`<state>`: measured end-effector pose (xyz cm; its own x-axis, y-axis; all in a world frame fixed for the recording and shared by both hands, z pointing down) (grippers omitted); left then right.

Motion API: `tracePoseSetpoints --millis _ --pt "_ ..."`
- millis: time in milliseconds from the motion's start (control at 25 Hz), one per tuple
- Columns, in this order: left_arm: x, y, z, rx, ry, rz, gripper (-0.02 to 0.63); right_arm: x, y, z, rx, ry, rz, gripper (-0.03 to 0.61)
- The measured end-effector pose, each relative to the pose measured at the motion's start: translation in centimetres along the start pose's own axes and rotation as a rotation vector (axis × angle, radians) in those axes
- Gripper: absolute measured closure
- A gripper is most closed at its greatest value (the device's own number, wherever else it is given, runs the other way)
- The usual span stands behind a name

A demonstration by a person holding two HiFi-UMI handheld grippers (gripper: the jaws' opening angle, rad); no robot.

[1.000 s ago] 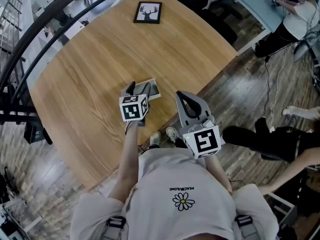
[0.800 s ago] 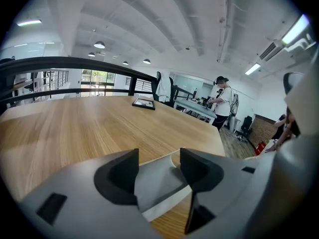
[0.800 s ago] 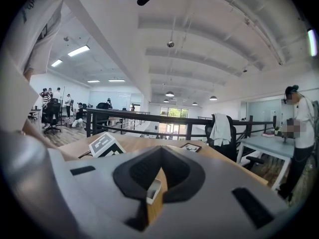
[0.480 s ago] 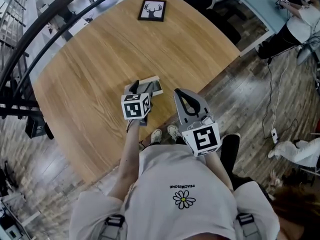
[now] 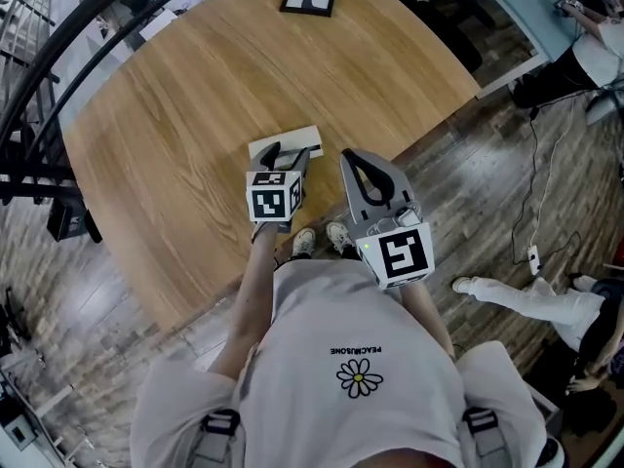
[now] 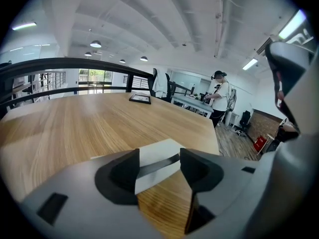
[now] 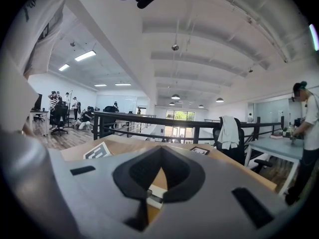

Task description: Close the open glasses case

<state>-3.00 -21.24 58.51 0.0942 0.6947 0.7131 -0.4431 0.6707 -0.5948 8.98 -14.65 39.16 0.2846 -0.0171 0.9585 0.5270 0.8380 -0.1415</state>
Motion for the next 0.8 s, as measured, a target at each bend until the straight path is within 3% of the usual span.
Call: tracePoseSetpoints --millis 320,800 --pt "2.8 -0.1 0.5 -0.01 0.022 0.059 0.357 0.1 0.4 0.1 0.009 0.028 -0.011 0.571" --pt "2.7 0.0 0.6 -0.002 0.016 0.041 0.353 0.2 0.6 0.5 0.006 0.019 -0.004 0.571"
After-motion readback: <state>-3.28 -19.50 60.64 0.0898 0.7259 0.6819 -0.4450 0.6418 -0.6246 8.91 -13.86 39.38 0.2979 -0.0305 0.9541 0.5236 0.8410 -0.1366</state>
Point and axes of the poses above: the fingertips, and each gripper's own axes: y backward along the fingers, z to its left, x out of its underside, the point moved 4 cm from there along y, backward along the fingers, and after that the axes turned 10 degrees about y, right-handed, at the moved point
